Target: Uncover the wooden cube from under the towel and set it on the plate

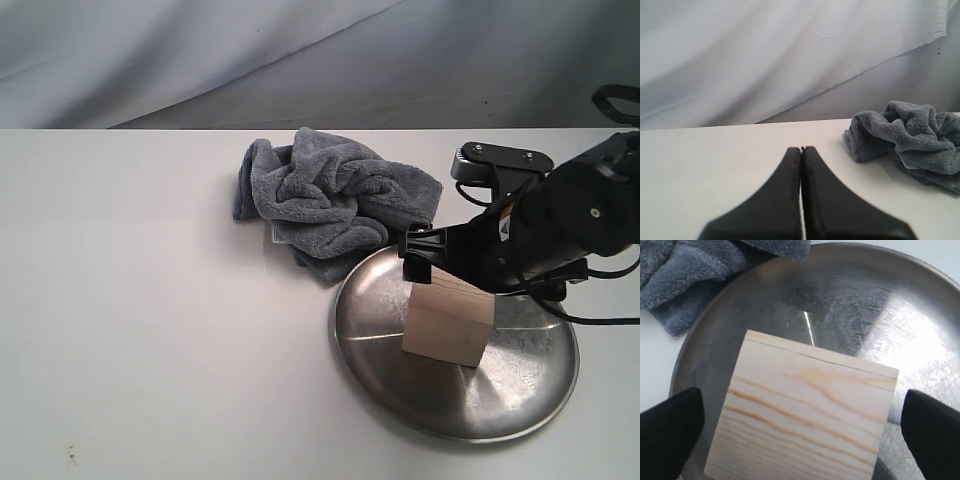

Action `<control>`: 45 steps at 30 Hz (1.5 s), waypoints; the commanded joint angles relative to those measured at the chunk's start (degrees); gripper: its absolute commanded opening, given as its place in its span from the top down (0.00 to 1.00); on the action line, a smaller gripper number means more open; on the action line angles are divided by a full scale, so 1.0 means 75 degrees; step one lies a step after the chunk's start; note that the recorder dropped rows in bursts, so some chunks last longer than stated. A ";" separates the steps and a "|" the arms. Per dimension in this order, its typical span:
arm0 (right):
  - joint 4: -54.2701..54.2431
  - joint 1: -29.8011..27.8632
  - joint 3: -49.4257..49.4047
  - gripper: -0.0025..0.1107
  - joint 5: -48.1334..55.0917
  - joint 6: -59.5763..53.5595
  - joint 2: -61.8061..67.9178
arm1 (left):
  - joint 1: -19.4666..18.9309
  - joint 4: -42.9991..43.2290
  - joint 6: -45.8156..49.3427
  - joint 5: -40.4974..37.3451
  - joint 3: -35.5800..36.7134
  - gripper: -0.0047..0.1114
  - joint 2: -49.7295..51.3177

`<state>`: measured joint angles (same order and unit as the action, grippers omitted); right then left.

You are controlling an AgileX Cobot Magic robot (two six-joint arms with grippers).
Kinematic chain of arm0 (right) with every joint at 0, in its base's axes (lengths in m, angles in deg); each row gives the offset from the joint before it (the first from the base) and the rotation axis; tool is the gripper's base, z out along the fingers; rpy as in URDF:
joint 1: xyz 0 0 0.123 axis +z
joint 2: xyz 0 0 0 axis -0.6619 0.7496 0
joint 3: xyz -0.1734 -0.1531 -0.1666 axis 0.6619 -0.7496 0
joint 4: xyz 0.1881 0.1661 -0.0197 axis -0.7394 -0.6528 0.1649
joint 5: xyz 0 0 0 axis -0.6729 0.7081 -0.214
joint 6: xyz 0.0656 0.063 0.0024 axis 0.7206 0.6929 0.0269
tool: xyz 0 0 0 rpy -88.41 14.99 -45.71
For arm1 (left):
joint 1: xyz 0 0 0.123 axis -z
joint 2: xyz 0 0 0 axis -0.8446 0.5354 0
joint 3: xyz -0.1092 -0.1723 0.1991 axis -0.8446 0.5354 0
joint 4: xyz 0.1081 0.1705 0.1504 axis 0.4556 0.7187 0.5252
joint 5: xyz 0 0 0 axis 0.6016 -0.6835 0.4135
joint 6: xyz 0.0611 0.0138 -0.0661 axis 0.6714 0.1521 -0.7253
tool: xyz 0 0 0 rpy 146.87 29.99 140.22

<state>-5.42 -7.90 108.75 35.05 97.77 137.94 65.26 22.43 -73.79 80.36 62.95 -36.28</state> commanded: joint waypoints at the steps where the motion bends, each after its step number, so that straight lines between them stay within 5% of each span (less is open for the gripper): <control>1: -0.0041 -0.0053 0.0013 0.11 0.0477 -0.0145 -0.0355 | 0.0037 -0.0013 -0.0019 0.0024 0.0033 0.96 -0.0032; 12: -0.0041 -0.0053 -0.0058 0.11 0.1923 -0.1264 -0.2211 | 0.0037 -0.0013 -0.0019 0.0024 0.0033 0.96 -0.0032; 25: -0.0041 -0.0053 -0.2348 0.14 0.1987 -0.1529 -0.5290 | 0.0037 -0.0013 -0.0019 0.0024 0.0033 0.96 -0.0032; 39: 0.0015 -0.0053 -0.4085 0.98 0.0683 -0.0710 -0.8333 | 0.0037 -0.0013 -0.0019 0.0024 0.0033 0.96 -0.0032; 45: -0.0193 -0.0373 -0.4564 0.98 0.0199 -0.0915 -0.9184 | 0.0037 -0.0013 -0.0019 0.0024 0.0033 0.96 -0.0032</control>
<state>-5.73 -8.64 75.41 38.42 92.36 70.68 65.26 22.43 -73.79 80.36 62.95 -36.28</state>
